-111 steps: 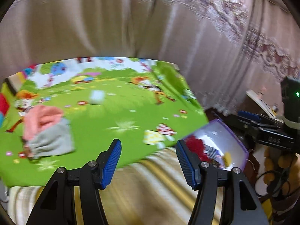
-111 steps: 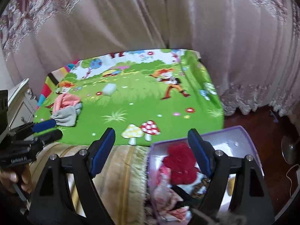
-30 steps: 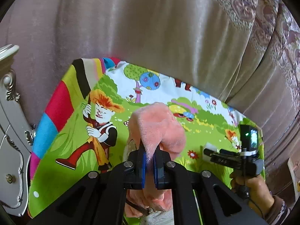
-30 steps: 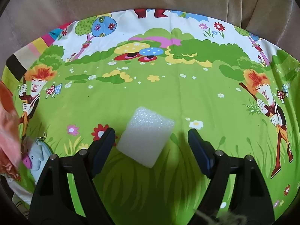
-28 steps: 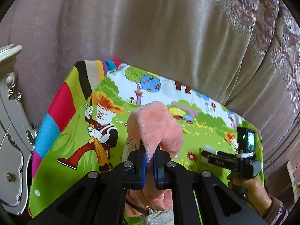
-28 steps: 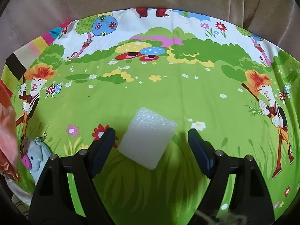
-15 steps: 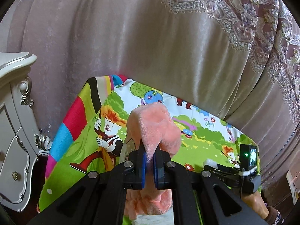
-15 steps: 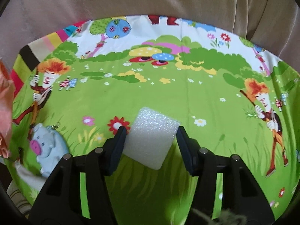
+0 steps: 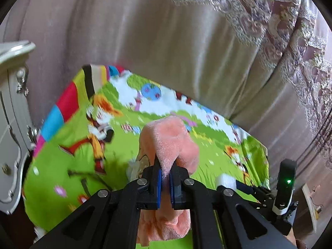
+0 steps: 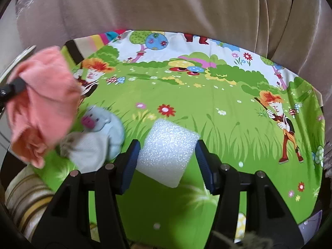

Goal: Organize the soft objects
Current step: 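Lift and carry the pink cloth and foam cube over the white box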

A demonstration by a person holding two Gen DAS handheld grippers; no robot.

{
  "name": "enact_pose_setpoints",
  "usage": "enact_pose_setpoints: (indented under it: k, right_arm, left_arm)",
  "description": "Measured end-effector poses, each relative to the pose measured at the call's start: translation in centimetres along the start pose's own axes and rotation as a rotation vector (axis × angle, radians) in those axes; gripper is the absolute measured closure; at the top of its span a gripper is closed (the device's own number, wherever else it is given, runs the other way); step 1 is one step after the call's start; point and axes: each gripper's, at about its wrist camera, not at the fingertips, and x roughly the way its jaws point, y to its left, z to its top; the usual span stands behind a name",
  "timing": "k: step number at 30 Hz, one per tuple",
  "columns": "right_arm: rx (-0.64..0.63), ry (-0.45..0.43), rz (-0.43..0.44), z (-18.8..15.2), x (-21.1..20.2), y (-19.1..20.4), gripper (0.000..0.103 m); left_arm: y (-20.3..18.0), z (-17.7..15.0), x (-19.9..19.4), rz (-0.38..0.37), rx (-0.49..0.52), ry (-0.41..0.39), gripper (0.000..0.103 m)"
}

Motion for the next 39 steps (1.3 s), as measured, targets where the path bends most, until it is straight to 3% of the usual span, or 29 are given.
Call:
enact_pose_setpoints:
  k: [6,18,31,39]
  right_arm:
    - [-0.005,-0.017,-0.001,-2.1,-3.0,0.9,0.044]
    - [0.041,-0.068,0.005,-5.6,-9.3,-0.2,0.044]
    - [0.136,-0.151,-0.037,-9.8,-17.1,-4.5,0.044]
    - [0.226,-0.175,-0.104,-13.6,-21.3,-9.7,0.044]
  left_arm:
    - [-1.5,-2.5,-0.8,-0.035,-0.018,0.039,0.097]
    - [-5.7,-4.9,-4.9,-0.109,0.001,0.031,0.097]
    - [-13.8,-7.6,-8.3,-0.254,0.106,0.070,0.097]
    - [-19.3,-10.1,-8.8,-0.348,0.181,0.137,0.097]
